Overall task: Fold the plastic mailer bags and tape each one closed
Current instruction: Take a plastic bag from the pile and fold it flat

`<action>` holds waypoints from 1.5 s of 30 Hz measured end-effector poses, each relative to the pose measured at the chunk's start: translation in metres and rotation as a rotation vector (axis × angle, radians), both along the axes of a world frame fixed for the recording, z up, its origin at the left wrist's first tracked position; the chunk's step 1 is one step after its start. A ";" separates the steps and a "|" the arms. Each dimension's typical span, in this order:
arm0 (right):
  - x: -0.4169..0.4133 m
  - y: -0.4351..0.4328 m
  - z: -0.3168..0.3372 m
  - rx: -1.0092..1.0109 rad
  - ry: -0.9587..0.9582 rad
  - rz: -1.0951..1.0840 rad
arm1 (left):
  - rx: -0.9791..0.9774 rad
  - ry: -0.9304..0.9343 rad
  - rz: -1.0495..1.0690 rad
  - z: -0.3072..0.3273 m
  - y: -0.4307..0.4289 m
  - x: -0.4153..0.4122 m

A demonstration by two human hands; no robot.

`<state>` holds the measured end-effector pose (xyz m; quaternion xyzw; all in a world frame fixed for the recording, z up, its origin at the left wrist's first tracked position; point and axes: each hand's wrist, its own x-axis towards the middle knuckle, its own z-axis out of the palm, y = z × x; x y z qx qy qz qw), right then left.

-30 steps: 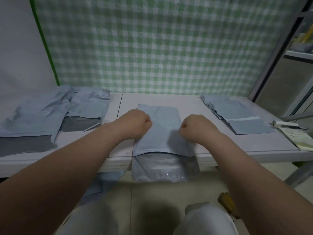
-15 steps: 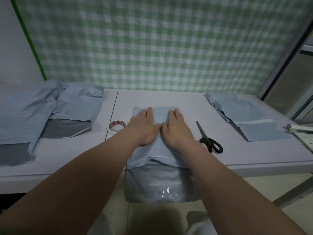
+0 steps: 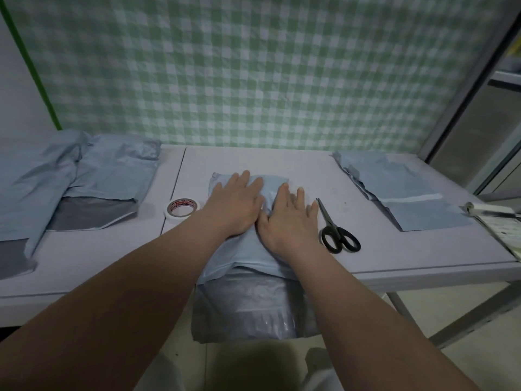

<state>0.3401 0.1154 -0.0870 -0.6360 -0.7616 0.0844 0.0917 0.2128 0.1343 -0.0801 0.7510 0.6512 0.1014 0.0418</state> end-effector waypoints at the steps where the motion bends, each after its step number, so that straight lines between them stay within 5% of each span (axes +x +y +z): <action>1: 0.000 0.000 0.000 0.003 -0.003 -0.001 | -0.032 -0.038 -0.017 0.001 -0.001 0.001; 11: -0.002 0.001 -0.006 0.040 -0.027 -0.104 | -0.130 -0.097 0.145 -0.004 -0.002 -0.006; 16: -0.006 -0.006 -0.008 0.571 0.106 0.106 | 0.354 0.046 -0.059 -0.006 -0.014 -0.002; 31: 0.003 0.003 -0.005 0.143 0.154 0.264 | 0.147 -0.104 -0.201 -0.018 -0.022 -0.018; 45: 0.010 0.026 -0.002 0.053 0.027 0.302 | -0.148 0.208 -0.073 -0.001 -0.002 -0.013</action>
